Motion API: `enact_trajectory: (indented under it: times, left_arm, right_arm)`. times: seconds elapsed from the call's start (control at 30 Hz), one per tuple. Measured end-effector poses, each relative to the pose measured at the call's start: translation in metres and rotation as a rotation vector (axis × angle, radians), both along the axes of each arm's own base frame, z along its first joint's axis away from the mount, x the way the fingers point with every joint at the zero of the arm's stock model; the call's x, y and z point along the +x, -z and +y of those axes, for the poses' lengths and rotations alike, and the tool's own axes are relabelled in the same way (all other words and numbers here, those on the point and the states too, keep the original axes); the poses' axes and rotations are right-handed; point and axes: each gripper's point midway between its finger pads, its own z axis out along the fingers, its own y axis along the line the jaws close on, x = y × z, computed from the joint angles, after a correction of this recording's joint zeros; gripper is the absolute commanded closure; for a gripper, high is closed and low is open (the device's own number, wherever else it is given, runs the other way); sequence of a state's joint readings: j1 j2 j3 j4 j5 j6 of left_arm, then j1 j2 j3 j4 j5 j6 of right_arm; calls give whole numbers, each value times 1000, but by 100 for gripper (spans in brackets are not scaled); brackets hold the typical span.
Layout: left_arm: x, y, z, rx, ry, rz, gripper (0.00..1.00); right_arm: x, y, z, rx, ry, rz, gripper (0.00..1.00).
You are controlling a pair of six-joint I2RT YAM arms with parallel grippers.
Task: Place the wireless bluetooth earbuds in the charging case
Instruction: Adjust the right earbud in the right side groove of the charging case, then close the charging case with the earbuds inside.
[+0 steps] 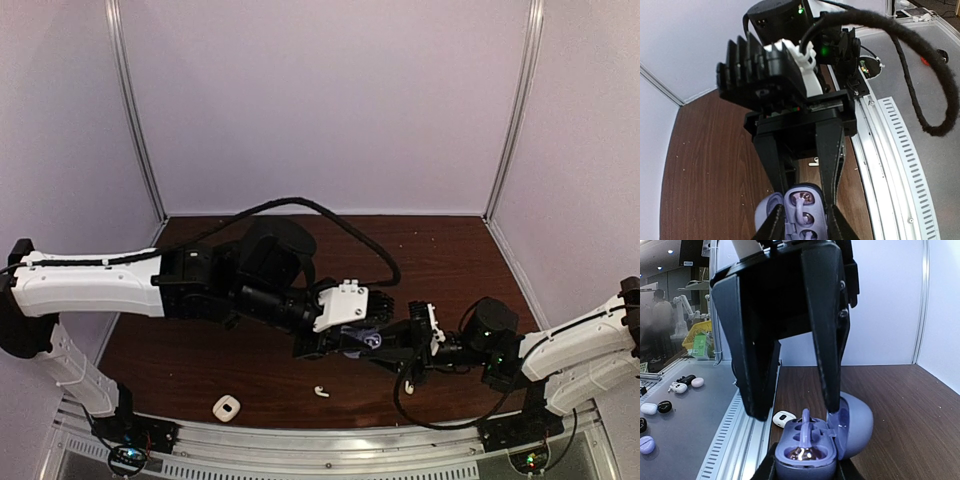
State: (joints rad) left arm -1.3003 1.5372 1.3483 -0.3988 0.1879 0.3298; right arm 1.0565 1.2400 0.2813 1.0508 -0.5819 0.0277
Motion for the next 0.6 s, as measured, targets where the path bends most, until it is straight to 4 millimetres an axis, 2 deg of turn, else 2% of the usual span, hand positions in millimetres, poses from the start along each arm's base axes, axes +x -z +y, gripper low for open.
enact_trajectory:
  times: [0.07,0.17,0.27,0.33,0.4,0.5,0.6]
  left_arm:
    - [0,-12,3,-31,-2,-8,58]
    - [-2,-33,9,-91,-7,-20,45]
    - [-1,-54,23,-166,-36,-35,33]
    - [1,-60,33,-199,-62,-29,28]
    - [5,-59,41,-212,-86,-19,20]
    - [11,-47,46,-209,-111,2,6]
    - [13,-27,49,-182,-128,32,2]
  right_arm:
    - [0,-2,0,6,1,-3,100]
    - [-1,-5,0,17,0,-8,100]
    - [-1,-5,0,20,-1,-9,100]
    - [-1,-5,0,21,-1,-8,100]
    - [-1,-6,0,21,0,-8,100]
    - [-2,-9,-1,30,-1,-13,100]
    - [-3,-14,-3,43,-1,-21,100]
